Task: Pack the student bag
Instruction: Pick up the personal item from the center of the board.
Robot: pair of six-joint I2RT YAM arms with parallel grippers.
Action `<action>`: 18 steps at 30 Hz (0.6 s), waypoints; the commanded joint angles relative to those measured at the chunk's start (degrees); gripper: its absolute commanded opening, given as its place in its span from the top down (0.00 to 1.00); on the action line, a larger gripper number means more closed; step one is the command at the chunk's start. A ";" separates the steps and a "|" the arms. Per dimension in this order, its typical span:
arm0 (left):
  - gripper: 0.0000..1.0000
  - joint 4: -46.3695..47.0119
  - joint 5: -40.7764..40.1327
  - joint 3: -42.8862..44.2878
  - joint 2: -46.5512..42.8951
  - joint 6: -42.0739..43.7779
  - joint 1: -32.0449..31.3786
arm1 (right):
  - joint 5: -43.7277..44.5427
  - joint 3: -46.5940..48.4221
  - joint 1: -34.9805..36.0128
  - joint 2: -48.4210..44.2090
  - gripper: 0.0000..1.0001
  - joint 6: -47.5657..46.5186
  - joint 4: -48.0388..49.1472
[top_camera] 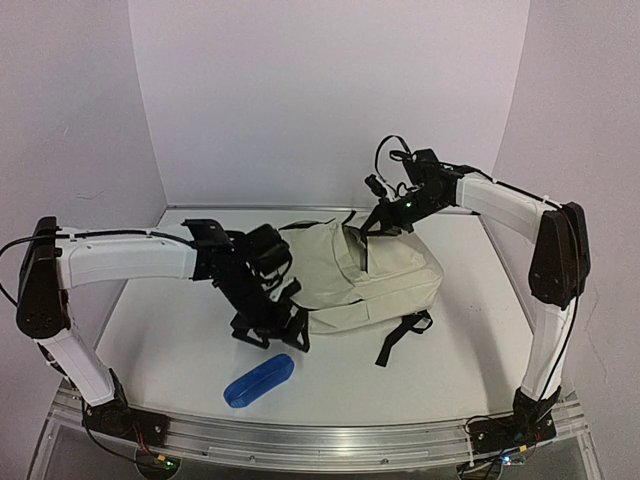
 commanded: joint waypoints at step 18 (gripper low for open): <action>0.30 -12.51 -16.57 -0.73 12.44 0.56 -8.00 | -1.43 -0.75 0.25 -3.16 1.00 -0.77 -0.11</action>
